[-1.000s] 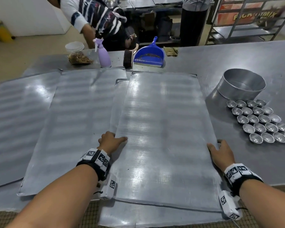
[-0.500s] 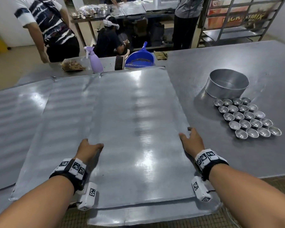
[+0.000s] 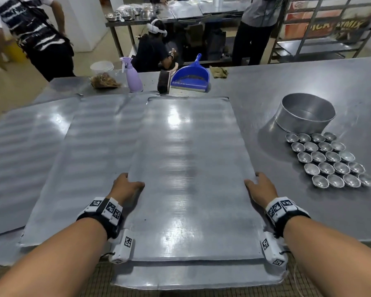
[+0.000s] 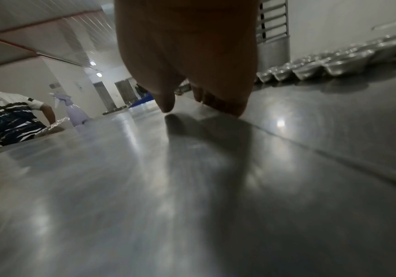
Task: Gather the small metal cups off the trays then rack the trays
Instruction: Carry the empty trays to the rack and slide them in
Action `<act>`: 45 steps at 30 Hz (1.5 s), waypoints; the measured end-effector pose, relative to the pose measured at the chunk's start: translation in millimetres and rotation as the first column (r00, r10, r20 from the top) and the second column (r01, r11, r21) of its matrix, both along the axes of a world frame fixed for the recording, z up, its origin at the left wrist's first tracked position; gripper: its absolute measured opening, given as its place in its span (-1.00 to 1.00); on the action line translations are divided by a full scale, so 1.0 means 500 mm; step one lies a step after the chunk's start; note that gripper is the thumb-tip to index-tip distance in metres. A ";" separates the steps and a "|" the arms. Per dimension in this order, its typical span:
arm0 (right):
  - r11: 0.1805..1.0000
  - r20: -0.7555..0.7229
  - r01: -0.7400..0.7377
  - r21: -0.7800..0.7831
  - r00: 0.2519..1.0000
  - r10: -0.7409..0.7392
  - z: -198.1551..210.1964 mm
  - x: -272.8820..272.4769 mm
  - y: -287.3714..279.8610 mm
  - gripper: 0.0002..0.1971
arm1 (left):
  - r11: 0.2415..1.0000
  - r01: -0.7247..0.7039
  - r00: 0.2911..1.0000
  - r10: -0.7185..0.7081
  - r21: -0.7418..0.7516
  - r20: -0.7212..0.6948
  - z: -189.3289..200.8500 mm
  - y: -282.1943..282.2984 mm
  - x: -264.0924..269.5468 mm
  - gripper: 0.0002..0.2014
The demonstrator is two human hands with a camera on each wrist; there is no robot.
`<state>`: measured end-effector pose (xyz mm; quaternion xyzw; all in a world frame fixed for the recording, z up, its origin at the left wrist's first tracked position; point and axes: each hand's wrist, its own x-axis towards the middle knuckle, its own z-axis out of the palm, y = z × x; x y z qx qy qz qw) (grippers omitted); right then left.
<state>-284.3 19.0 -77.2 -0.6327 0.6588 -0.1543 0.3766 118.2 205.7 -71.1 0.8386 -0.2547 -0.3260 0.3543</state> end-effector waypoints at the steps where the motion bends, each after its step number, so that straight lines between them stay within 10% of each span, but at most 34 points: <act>1: 1.000 -0.011 -0.008 0.008 1.000 0.008 0.001 0.001 -0.006 -0.52 | 1.000 0.000 1.000 0.000 0.031 0.015 -0.003 -0.002 0.005 -0.35; 16: 0.989 -0.143 -0.144 -0.024 0.980 0.139 -0.037 -0.033 -0.036 -0.74 | 0.990 0.143 0.989 -0.143 0.005 -0.037 0.005 0.031 -0.009 -0.75; 20: 0.985 -0.192 -0.175 0.011 0.966 0.173 -0.021 -0.032 -0.032 -0.82 | 0.935 0.207 0.953 -0.260 0.287 0.159 0.043 0.026 -0.050 -0.65; 23: 0.964 -0.330 -0.267 0.000 0.910 0.252 0.002 -0.025 -0.006 -0.50 | 0.850 0.213 0.870 -0.389 0.482 0.303 0.066 0.042 -0.111 -0.37; 27: 0.847 -0.290 -0.520 -0.113 0.832 0.472 0.034 -0.001 0.082 -0.57 | 0.832 0.358 0.776 -0.518 0.425 0.361 0.080 0.088 -0.205 -0.33; 31: 0.604 -0.248 -0.797 0.000 0.585 0.772 0.051 -0.005 0.191 -0.65 | 0.727 0.520 0.701 -0.663 0.448 0.263 0.085 0.150 -0.283 -0.44; 36: 0.458 -0.278 -0.888 -0.037 0.449 0.849 0.058 -0.034 0.282 -0.43 | 0.660 0.598 0.606 -0.743 0.454 0.282 0.086 0.222 -0.329 -0.27; 40: 0.397 -0.374 -0.915 -0.070 0.393 0.840 0.039 -0.059 0.324 -0.04 | 0.572 0.658 0.514 -0.817 0.490 0.263 0.084 0.267 -0.331 -0.17; 45: 0.437 -0.378 -0.889 -0.133 0.453 0.807 0.009 -0.084 0.363 -0.18 | 0.613 0.669 0.506 -0.790 0.420 0.347 0.063 0.311 -0.335 -0.28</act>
